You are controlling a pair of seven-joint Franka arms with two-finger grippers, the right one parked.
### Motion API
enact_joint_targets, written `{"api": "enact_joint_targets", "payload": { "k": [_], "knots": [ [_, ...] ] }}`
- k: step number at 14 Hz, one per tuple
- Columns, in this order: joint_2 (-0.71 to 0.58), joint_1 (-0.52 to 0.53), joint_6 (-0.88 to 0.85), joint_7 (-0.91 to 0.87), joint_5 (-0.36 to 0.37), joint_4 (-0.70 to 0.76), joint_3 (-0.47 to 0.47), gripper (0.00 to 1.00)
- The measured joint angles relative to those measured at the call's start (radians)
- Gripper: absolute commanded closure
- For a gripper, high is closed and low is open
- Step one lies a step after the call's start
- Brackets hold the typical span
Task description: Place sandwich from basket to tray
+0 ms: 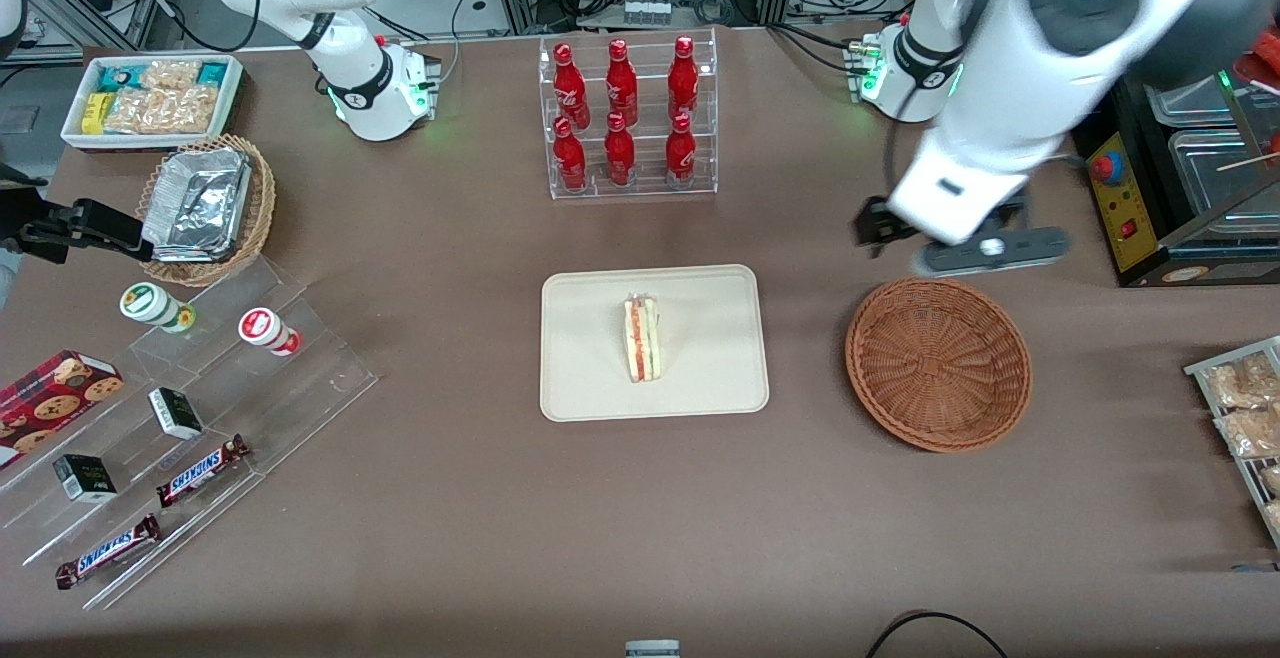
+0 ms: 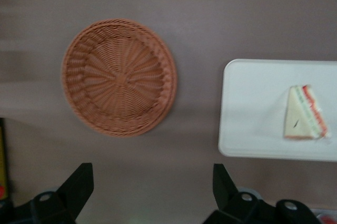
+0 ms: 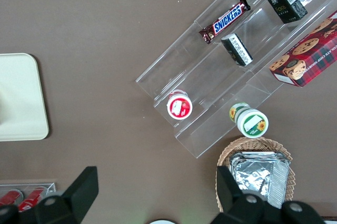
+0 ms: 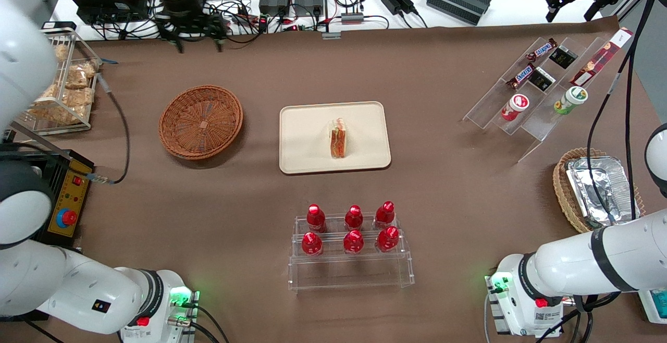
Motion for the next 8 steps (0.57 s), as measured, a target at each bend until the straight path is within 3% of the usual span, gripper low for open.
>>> {"api": "enact_joint_targets", "payload": {
  "k": [8],
  "knots": [
    [-0.096,0.335,-0.048,0.491,-0.062,-0.035,0.003,0.00]
  ]
}}
